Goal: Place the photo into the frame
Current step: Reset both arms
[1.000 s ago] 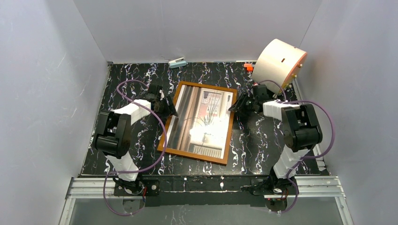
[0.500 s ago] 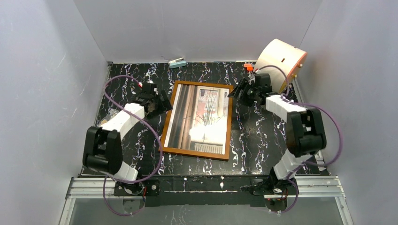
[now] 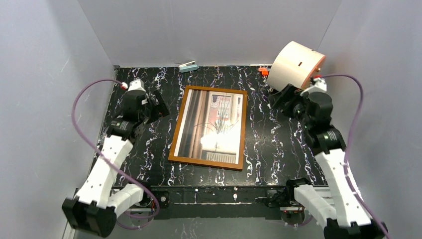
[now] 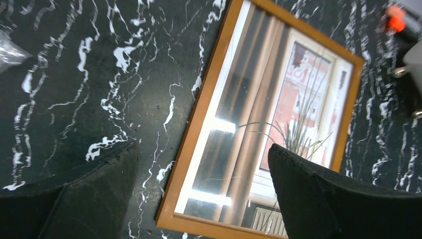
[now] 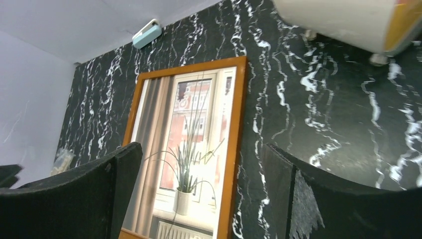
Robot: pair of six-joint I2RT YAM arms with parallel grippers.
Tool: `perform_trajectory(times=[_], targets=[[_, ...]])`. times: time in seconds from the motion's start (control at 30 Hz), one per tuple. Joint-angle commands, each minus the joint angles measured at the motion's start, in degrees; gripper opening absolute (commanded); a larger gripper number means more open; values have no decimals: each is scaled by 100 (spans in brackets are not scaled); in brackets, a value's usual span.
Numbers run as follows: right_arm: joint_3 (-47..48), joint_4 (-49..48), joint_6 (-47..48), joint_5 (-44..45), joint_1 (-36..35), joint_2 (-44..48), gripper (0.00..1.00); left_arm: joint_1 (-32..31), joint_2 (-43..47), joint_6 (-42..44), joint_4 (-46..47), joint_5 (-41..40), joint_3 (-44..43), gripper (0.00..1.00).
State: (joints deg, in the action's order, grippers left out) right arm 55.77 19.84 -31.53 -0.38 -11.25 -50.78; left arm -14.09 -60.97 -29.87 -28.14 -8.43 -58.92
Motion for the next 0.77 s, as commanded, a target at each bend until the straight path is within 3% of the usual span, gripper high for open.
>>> perform_trajectory(times=[0.0, 0.37, 0.73], targets=[[236, 1165, 278, 781, 26, 719, 98, -12, 1000, 267, -519, -534, -199, 98], [1151, 2098, 246, 2486, 26, 1816, 98, -11, 2498, 543, -1304, -1635, -647, 98], [1396, 2192, 265, 2860, 21, 1809, 98, -15, 2428, 864, -1597, -1815, -1033, 98]])
